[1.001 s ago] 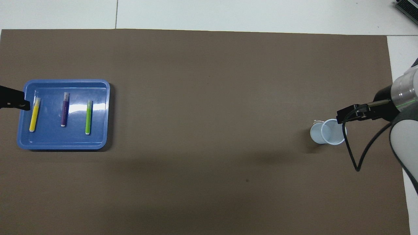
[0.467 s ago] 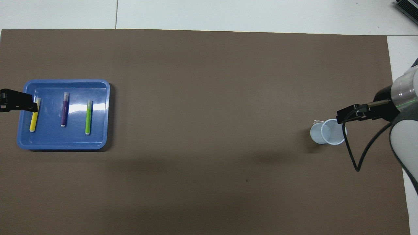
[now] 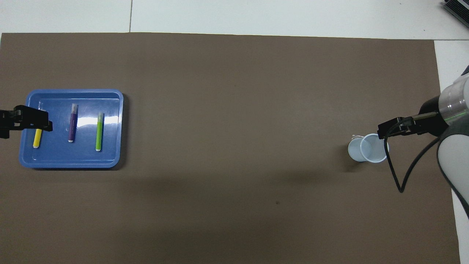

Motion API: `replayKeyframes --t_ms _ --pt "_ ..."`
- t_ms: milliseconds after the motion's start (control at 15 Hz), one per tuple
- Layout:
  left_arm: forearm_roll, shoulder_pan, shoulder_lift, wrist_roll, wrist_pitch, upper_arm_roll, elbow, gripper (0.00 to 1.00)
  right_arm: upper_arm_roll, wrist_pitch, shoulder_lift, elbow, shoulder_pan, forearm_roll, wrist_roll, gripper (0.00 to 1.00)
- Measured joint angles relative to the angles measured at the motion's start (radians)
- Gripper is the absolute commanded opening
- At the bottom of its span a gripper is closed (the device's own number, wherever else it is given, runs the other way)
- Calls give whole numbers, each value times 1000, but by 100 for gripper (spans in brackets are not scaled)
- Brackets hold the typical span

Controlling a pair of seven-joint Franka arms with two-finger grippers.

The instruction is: Right arm passes pens to left for tray arrangement

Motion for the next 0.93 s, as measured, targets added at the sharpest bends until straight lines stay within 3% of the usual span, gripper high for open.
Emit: replayKeyframes --t_ms 935 --pt "41 5 8 2 -24 -30 50 100 2 0 0 0 0 0 0 100"
